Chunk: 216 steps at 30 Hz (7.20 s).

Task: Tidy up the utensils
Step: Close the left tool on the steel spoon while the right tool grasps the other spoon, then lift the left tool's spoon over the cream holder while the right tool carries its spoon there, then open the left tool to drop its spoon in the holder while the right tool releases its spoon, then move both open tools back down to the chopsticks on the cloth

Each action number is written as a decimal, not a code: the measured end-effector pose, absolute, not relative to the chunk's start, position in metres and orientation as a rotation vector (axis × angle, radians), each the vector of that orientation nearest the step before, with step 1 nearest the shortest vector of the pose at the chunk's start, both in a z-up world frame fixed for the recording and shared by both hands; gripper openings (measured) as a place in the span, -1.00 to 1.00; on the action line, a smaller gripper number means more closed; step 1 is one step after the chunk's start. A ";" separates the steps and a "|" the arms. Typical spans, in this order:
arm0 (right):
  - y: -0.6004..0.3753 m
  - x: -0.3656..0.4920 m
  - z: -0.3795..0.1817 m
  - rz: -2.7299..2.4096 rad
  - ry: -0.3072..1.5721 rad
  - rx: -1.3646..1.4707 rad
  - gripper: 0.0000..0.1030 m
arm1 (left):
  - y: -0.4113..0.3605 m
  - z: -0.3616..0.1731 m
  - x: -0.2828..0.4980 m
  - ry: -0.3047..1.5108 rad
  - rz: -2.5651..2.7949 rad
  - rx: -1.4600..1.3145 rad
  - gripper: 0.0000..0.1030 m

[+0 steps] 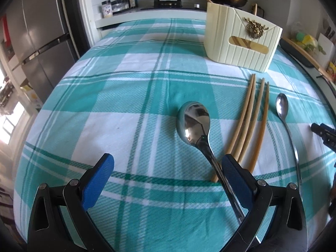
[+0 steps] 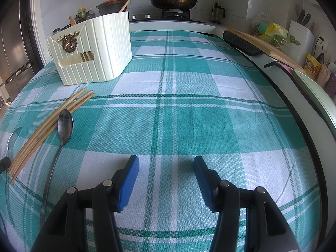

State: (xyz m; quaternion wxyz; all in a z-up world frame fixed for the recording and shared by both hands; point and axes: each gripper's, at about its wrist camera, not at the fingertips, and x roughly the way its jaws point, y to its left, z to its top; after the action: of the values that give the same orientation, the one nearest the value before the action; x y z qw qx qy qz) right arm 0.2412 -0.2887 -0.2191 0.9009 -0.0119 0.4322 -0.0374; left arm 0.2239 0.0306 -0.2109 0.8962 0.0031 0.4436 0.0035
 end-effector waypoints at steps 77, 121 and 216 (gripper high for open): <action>-0.202 0.245 -0.152 0.436 0.774 -0.080 -0.30 | 0.065 -0.145 0.229 0.809 -0.358 0.050 -0.19; -0.212 0.378 0.027 0.338 0.369 0.001 -0.30 | 0.014 0.074 0.415 0.427 -0.373 -0.196 -0.20; -0.286 0.218 -0.216 0.031 0.894 -0.019 -0.30 | -0.018 -0.194 0.262 1.042 -0.285 -0.178 0.06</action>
State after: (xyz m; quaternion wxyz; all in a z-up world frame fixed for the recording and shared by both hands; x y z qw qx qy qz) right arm 0.2179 -0.2863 -0.2165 0.9015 -0.0091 0.4324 0.0152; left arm 0.2621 -0.0182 -0.1937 0.8538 -0.0847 0.4954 -0.1356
